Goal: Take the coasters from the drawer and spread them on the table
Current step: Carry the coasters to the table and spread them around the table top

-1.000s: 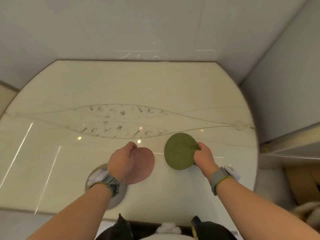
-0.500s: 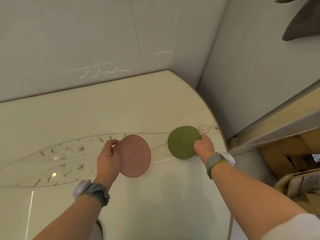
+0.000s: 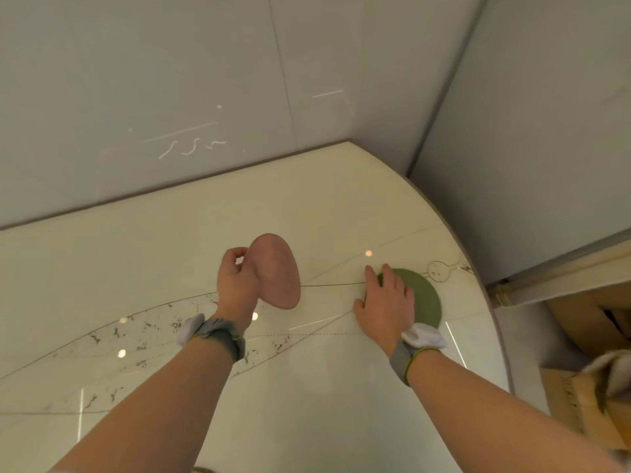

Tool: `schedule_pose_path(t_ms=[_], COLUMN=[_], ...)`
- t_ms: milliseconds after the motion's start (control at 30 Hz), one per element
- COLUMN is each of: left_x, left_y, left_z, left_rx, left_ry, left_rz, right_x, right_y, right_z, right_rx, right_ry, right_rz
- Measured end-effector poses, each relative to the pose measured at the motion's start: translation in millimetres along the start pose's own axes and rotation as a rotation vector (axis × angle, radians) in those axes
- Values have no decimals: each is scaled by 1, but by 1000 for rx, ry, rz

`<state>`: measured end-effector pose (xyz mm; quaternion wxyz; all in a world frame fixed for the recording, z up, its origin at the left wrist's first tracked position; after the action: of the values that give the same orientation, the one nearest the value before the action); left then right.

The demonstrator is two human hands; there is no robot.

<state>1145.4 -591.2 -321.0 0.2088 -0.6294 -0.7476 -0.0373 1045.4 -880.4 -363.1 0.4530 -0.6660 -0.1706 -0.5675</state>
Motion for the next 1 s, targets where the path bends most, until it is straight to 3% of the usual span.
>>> schedule_pose_path(t_ms=[100, 267, 467, 700, 1000], left_x=[-9, -26, -30, -15, -2], left_y=[36, 96, 152, 161, 169], left_z=[-8, -34, -23, 30, 38], left_rx=[-6, -21, 125, 208, 175], left_ry=[-32, -145, -320, -137, 14], left_rz=[1, -28, -186, -229, -214], right_x=[-24, -36, -35, -32, -34], right_y=[-2, 2, 8, 7, 8], right_z=[38, 55, 64, 68, 68], right_rx=[89, 43, 54, 61, 49], right_ry=[-121, -278, -325, -326, -332], right_rz=[46, 84, 89, 95, 89])
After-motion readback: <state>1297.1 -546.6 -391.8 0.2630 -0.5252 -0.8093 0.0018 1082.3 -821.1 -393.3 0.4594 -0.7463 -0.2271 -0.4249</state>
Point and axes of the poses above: each hand's wrist, its own y-axis towards the middle knuckle, its own x-axis out of the back of the hand, z = x × y, the point moved 9 cm from there along y, towards the middle knuckle, and after that the axes turned 13 degrees about -x, right-handed, at the moved point
